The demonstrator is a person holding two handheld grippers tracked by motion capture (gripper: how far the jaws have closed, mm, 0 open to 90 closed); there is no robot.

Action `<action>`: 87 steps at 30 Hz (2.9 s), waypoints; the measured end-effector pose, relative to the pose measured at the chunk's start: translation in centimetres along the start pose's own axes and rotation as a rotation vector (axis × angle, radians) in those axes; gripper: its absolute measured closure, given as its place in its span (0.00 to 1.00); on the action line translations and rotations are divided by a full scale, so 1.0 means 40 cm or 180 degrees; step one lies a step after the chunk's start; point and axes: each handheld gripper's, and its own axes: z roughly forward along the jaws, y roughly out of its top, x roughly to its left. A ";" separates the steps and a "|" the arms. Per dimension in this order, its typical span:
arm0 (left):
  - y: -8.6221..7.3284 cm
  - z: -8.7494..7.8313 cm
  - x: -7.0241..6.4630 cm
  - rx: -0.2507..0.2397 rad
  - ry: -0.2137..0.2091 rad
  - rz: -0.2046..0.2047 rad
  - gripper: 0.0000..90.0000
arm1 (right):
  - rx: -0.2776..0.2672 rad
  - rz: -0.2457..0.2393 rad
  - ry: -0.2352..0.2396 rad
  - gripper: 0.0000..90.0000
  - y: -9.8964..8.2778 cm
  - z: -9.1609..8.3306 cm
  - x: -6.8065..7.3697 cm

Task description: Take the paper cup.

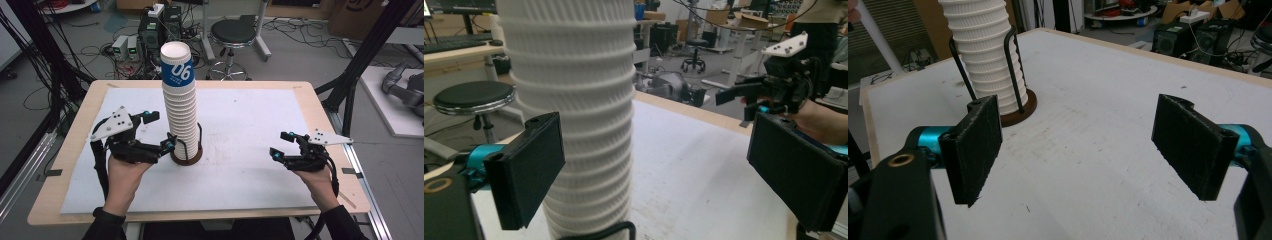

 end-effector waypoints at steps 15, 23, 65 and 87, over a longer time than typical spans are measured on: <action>0.069 0.048 0.048 0.0043 0.0180 0.0032 0.08 | 0.0003 0.0016 0.0002 0.23 -0.002 0.002 -0.002; 0.089 0.074 0.074 0.0035 0.0284 -0.0013 0.08 | 0.0011 0.0008 0.0017 0.23 -0.001 0.005 0.000; 0.105 0.155 0.116 0.0022 0.0060 -0.0164 0.12 | 0.0039 -0.0018 0.0154 0.23 0.012 0.025 0.023; 0.104 0.156 0.118 0.0020 0.0043 -0.0173 0.12 | -0.0101 -0.0279 0.0346 0.23 0.189 0.051 0.050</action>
